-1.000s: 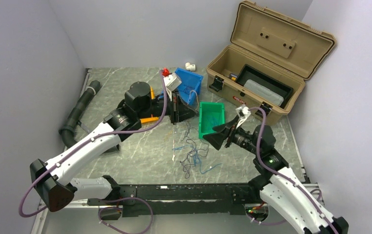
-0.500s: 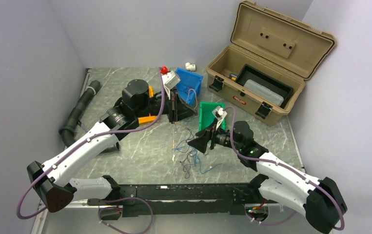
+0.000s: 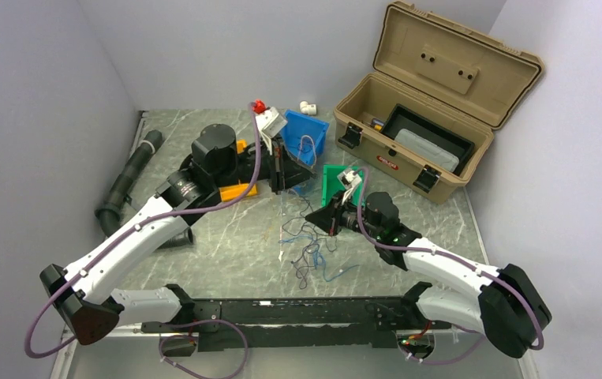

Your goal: Untangle the cables

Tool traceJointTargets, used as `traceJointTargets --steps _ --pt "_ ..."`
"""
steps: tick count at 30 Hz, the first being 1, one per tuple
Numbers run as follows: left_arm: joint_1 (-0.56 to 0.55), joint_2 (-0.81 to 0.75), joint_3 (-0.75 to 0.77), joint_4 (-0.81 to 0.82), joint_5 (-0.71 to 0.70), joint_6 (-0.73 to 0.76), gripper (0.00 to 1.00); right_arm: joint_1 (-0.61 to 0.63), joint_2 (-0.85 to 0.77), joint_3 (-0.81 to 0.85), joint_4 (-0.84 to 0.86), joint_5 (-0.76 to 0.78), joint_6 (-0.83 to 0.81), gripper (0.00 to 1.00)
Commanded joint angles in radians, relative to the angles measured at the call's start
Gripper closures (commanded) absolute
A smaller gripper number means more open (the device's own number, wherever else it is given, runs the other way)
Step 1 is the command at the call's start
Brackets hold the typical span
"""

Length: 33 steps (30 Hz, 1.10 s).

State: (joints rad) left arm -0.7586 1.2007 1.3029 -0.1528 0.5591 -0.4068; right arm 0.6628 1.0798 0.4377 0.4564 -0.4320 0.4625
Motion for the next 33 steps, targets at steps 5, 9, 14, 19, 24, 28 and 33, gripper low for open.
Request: traceJointTargets --steps 5,9,14,19,24,28,33 --pt "0.244 -0.114 0.068 -0.238 -0.307 0.062 1.00 0.002 -0.184 -0.017 -0.285 0.418 0.149 1.00" --pt "0.414 -0.191 0.046 -0.314 -0.446 0.090 1.00 -0.001 -0.290 -0.060 -0.494 0.602 0.273 1.00" --pt "0.571 -0.241 0.035 -0.358 -0.499 0.114 1.00 -0.003 -0.412 -0.095 -0.664 0.724 0.387 1.00" --pt "0.662 -0.249 0.052 -0.384 -0.500 0.135 1.00 -0.003 -0.505 -0.103 -0.737 0.799 0.423 1.00" --pt "0.674 -0.227 0.062 -0.378 -0.456 0.135 1.00 -0.003 -0.514 -0.085 -0.754 0.810 0.409 1.00" --pt "0.698 -0.196 0.105 -0.409 -0.489 0.155 1.00 -0.004 -0.519 -0.055 -0.848 0.866 0.451 1.00" --pt "0.755 -0.196 0.129 -0.436 -0.552 0.165 1.00 -0.003 -0.612 -0.047 -1.004 1.016 0.577 1.00"
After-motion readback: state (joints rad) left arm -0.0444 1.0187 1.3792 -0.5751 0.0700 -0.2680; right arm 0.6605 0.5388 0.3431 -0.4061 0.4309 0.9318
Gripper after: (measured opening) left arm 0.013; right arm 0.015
